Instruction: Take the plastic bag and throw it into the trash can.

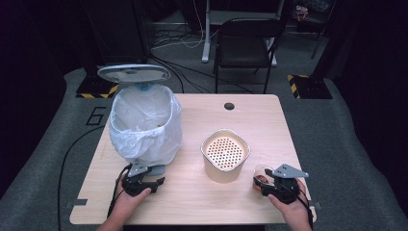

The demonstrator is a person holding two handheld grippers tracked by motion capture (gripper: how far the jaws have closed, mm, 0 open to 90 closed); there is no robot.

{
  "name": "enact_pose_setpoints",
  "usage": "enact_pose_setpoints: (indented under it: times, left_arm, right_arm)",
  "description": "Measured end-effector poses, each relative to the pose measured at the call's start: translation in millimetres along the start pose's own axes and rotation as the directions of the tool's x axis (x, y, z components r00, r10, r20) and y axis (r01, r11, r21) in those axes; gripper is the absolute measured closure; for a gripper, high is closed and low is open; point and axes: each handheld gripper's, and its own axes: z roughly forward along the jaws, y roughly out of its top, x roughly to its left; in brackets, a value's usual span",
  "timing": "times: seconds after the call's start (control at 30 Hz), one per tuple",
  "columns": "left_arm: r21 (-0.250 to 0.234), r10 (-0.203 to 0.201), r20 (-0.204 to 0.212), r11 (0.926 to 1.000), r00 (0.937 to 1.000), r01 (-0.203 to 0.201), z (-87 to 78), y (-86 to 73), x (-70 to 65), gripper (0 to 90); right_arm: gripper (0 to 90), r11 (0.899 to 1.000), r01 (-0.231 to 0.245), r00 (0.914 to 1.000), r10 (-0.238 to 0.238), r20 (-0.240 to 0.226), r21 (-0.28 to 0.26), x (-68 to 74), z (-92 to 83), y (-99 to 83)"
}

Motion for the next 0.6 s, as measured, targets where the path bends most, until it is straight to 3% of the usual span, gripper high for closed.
enact_pose_setpoints:
  times: [0.37,0.6]
  left_arm:
    - [0.002,-0.002,-0.001,1.0,1.0,0.002,0.0,0.0,-0.2,28.0]
    - [0.013,0.005,0.006,0.9999,1.0,-0.005,-0.8,0.3,0.4,28.0]
  right_arm:
    - [42.6,1.0,-0.012,0.9998,0.012,-0.014,-0.01,-8.7,-13.5,20.2]
    - [42.6,1.0,0.007,0.9999,-0.007,-0.011,-0.006,-11.8,-18.5,32.1]
